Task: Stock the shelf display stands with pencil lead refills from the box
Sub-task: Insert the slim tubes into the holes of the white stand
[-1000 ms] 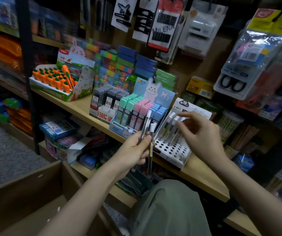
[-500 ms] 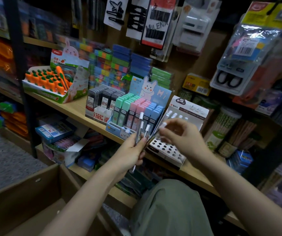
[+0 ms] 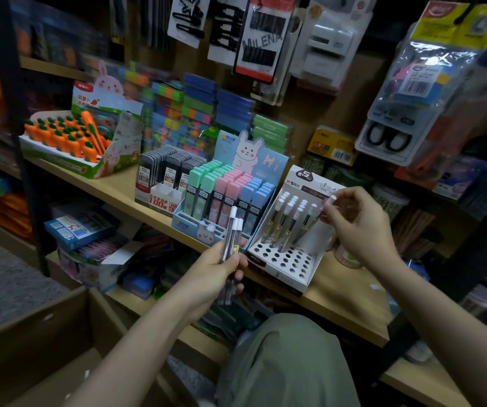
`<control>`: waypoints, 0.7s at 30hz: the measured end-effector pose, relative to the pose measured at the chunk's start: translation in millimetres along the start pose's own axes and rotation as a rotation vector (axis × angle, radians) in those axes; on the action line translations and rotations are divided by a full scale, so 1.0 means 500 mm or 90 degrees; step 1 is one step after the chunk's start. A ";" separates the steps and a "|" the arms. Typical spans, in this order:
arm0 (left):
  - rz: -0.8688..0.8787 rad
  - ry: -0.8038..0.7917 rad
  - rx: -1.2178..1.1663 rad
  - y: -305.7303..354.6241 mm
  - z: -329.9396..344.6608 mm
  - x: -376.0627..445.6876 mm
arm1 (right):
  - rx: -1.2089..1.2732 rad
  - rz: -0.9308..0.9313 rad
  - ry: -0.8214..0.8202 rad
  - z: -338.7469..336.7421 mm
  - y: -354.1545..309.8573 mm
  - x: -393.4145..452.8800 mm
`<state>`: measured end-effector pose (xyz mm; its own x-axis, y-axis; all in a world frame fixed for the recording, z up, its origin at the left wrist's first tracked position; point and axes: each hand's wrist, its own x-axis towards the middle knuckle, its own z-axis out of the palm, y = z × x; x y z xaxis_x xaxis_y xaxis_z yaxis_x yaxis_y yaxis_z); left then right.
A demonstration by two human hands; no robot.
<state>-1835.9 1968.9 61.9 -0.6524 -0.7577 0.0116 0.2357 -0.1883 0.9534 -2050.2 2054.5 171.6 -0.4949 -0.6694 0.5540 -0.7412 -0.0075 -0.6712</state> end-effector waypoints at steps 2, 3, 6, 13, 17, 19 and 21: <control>0.000 -0.015 0.000 0.001 -0.002 -0.003 | -0.024 -0.013 0.007 0.005 0.006 0.001; 0.002 -0.022 0.011 0.001 -0.004 -0.004 | -0.031 -0.016 0.004 0.005 0.007 0.002; -0.005 -0.026 0.000 0.001 -0.007 -0.004 | -0.054 -0.028 -0.022 -0.002 0.010 0.006; -0.008 -0.006 0.009 -0.003 -0.011 -0.002 | -0.119 -0.082 0.003 0.007 0.002 0.020; -0.001 0.007 0.018 -0.002 -0.009 0.000 | -0.138 -0.101 -0.026 0.026 0.003 0.019; 0.006 0.018 0.033 0.000 -0.008 0.000 | -0.153 -0.111 -0.025 0.035 0.007 0.016; 0.013 0.014 0.038 0.004 -0.008 -0.003 | -0.157 -0.099 -0.014 0.037 0.011 0.015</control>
<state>-1831.5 1967.2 62.4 -0.6315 -0.7750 0.0245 0.2051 -0.1366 0.9692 -2049.2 2035.7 163.0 -0.3586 -0.6908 0.6278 -0.8965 0.0675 -0.4378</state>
